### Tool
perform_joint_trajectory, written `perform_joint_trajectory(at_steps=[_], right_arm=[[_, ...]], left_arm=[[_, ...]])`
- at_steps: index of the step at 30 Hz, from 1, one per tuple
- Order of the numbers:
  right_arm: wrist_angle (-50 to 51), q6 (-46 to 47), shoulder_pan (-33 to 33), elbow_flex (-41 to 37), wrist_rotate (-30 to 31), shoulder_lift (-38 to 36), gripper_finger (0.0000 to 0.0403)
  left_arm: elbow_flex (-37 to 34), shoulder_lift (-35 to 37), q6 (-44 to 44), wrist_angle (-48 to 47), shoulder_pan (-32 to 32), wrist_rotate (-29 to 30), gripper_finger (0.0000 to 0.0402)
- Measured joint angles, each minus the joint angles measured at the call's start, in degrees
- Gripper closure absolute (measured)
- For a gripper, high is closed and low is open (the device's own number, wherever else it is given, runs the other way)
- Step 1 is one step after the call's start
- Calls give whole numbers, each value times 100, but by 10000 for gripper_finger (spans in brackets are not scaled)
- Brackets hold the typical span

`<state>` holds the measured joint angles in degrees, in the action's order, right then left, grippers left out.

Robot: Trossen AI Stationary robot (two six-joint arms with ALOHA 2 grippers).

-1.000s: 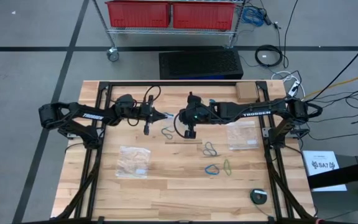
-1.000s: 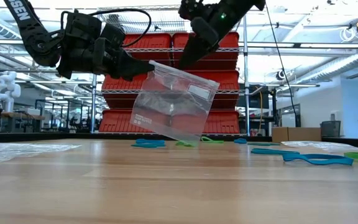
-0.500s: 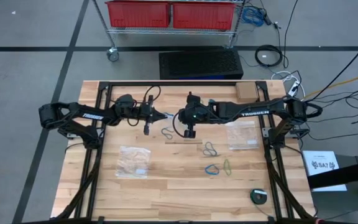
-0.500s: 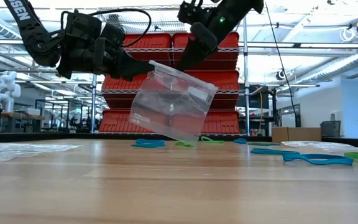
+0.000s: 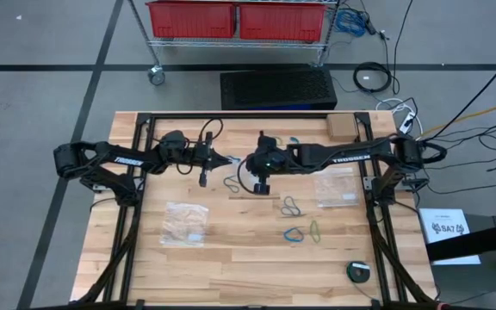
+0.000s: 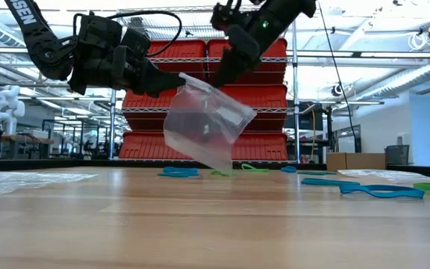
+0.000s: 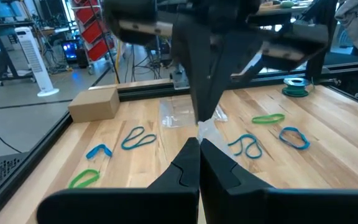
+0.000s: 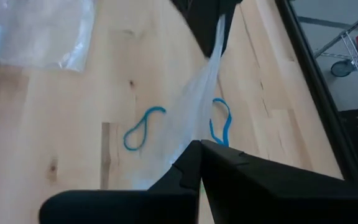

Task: Sort rubber bands
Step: Open the top left transparent zip bag

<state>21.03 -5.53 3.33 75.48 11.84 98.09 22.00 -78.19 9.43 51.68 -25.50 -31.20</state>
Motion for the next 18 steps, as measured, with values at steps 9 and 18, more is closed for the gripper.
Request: perform_joint_trajectory(at_steps=[9, 18], right_arm=[[19, 187, -50, 0, -26, -24, 403], [-104, 361, 108, 0, -301, 113, 400]], left_arm=[[0, 0, -2, -15, 2, 132, 402], [0, 0, -2, -28, 2, 150, 402]])
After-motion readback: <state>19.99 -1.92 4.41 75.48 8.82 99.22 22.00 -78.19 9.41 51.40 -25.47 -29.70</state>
